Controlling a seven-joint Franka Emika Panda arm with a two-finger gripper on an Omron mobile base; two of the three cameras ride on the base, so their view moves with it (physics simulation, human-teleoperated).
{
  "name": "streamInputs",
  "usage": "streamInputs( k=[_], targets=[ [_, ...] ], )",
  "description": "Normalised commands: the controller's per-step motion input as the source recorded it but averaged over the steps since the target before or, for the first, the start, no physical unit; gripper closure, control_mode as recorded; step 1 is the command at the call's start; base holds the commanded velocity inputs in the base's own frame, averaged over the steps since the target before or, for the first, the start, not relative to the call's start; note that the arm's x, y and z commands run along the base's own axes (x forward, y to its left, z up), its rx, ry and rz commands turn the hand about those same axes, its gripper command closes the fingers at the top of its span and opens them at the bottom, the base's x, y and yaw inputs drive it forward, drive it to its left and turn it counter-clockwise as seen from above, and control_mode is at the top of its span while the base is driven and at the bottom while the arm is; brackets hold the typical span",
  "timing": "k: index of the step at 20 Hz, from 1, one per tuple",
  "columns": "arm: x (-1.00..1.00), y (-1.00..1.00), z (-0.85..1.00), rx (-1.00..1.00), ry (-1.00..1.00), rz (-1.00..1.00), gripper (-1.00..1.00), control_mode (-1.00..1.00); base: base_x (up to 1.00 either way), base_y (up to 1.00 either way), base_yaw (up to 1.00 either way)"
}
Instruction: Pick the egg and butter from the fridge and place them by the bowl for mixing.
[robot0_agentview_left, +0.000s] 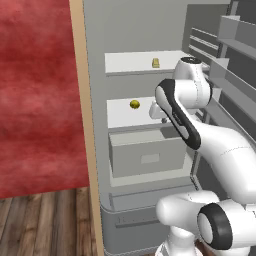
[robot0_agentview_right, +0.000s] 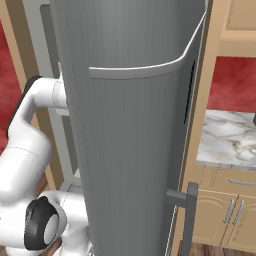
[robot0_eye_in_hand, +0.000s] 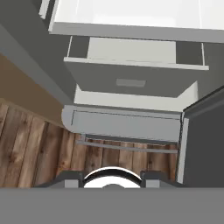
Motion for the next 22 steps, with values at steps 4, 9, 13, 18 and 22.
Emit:
streamInputs(
  k=[4,9,13,18,22],
  targets=[
    [-0.01,0.0,0.07,-0.04,-0.12,0.0,-1.0,-1.0,0.0,0.0,0.0],
    [-0.2,0.0,0.25,-0.09,-0.26,0.0,-1.0,-1.0,0.0,0.0,0.0],
    [-0.37,0.0,0.28,-0.02,-0.34,0.0,-1.0,-1.0,0.0,0.0,0.0],
    [-0.33,0.0,0.38,0.0,-0.44,0.0,-1.0,-1.0,0.0,0.0,0.0],
    [-0.34,0.0,0.44,0.0,-0.47,0.0,-1.0,-1.0,0.0,0.0,0.0]
  ],
)
